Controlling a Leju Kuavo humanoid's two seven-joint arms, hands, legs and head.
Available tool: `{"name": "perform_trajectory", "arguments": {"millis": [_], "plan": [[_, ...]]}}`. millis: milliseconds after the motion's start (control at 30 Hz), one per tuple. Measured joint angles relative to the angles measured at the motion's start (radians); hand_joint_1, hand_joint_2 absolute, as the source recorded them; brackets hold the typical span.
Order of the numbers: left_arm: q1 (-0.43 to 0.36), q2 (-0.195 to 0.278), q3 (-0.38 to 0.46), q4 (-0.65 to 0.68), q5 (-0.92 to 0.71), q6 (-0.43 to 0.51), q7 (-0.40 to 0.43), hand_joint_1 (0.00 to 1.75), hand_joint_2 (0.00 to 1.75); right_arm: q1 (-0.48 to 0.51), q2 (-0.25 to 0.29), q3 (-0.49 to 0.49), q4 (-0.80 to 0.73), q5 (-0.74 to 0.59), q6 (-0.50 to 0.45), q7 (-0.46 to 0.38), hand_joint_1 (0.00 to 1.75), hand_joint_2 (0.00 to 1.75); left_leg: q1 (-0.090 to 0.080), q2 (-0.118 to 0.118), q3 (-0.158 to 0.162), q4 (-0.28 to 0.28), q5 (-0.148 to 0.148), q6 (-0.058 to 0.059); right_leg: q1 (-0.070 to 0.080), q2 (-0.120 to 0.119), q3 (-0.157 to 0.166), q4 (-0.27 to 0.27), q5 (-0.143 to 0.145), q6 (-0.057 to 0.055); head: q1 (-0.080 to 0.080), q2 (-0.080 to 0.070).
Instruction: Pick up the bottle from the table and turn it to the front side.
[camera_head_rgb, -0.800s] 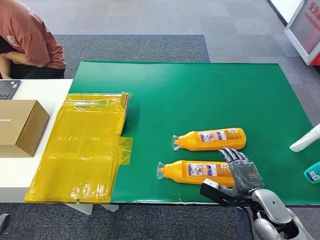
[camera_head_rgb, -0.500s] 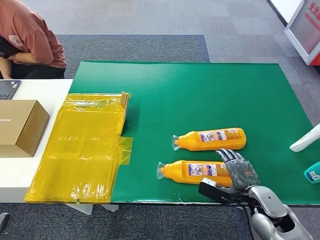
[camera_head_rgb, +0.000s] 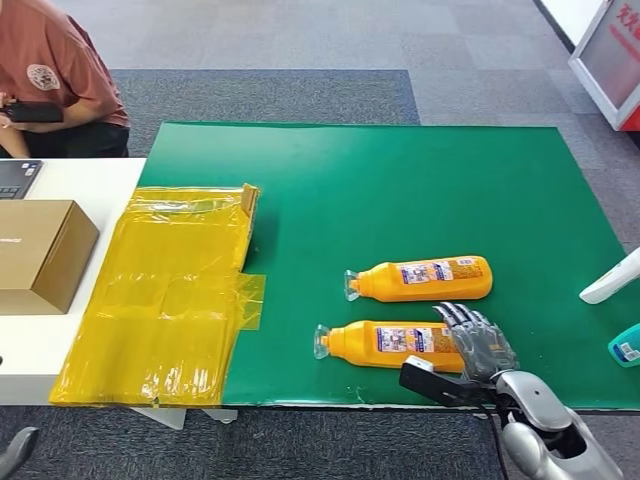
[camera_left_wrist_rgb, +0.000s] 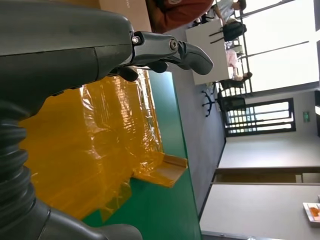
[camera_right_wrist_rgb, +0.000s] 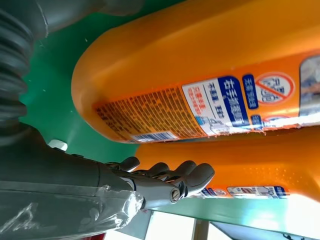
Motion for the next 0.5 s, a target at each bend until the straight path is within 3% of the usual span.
{"name": "perform_trajectory", "arguments": {"millis": [500], "plan": [[0.006,0.005,-0.005,0.0,0.002,0.002,0.0,0.0,1.75,-0.022,-0.024,0.001,0.042,-0.014,0.041,-0.019,0.0,1.75,0.0,0.0,0.0,0.0,0.0,0.0,0.0,0.0,0.0,0.0,0.0,0.0,0.0,0.0]]}}
